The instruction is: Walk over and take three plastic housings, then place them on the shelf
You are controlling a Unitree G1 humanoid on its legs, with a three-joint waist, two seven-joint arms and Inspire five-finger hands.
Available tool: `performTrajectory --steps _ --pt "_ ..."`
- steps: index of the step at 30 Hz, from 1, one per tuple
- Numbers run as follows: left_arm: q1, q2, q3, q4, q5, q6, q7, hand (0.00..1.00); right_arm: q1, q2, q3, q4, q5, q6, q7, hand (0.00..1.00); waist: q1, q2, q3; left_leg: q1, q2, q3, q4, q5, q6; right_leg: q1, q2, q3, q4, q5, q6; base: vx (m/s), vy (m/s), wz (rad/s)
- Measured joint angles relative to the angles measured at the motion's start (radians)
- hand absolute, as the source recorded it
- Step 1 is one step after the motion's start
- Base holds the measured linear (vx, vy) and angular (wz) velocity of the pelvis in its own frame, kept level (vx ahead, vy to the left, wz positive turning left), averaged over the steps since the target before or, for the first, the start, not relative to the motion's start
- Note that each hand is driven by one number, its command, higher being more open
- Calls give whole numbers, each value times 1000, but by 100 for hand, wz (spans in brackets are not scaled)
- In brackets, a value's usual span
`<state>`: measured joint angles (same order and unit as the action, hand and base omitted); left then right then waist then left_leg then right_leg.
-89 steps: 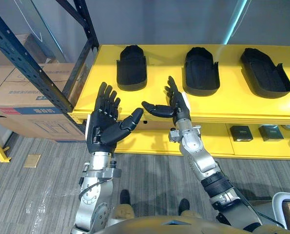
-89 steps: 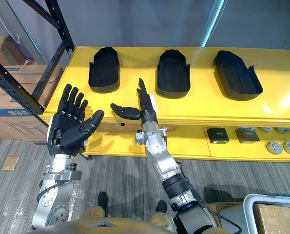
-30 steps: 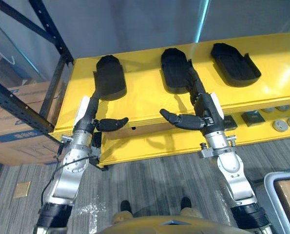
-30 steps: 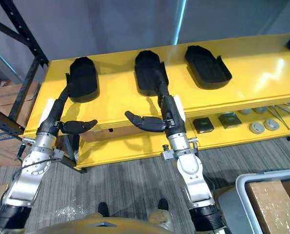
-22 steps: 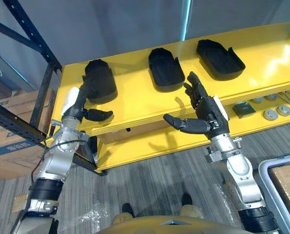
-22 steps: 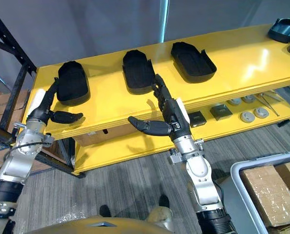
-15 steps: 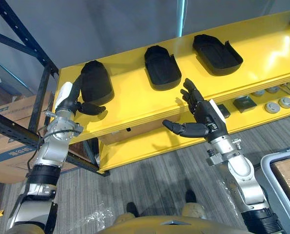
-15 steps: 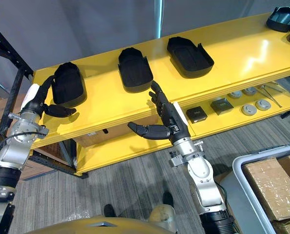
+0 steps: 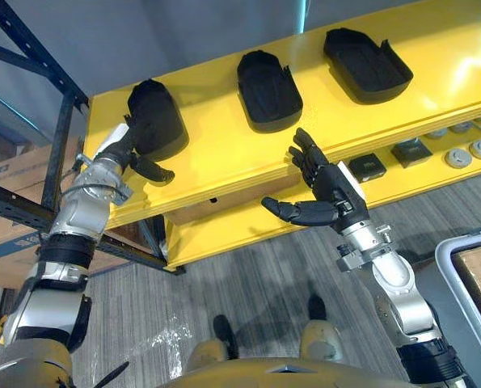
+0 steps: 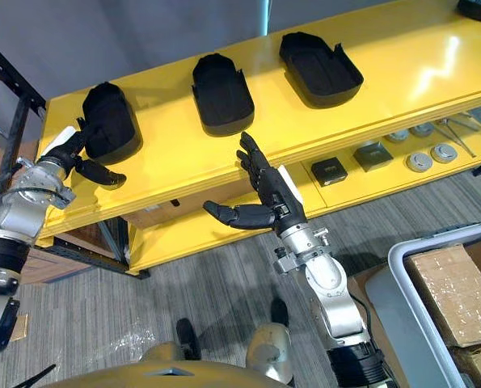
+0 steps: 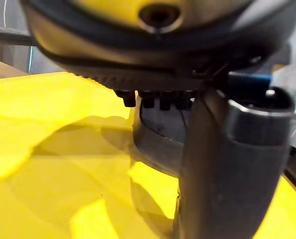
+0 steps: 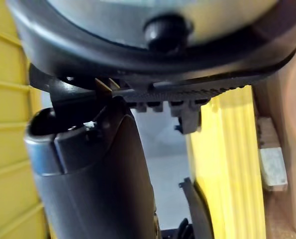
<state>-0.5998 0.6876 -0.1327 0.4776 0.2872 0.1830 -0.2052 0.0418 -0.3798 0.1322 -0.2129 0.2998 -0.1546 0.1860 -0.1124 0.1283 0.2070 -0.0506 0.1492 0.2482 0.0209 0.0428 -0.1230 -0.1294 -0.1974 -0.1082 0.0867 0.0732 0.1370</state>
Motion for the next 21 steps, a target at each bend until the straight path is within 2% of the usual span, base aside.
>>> performTrajectory --steps 7,11,21 --pt "-36 28 -34 -7 2 -11 -51 0 -19 1 1 -27 0 0 -24 100 0 -5 20 -8 -1 -7 5 4 -1 -2 -1 -2 5 0 0 -6 2 1" --pt "-73 30 -71 -10 82 -38 -21 0 -21 2 15 -74 1 -2 -30 100 -3 -14 44 -10 -1 -7 6 6 -2 -6 -2 -1 9 0 0 -4 1 1" --pt "-90 31 -109 -3 110 -77 -16 0 -14 4 19 -71 28 -4 -43 100 -23 -19 47 6 -1 4 5 8 1 3 -1 7 14 0 5 4 0 -1"
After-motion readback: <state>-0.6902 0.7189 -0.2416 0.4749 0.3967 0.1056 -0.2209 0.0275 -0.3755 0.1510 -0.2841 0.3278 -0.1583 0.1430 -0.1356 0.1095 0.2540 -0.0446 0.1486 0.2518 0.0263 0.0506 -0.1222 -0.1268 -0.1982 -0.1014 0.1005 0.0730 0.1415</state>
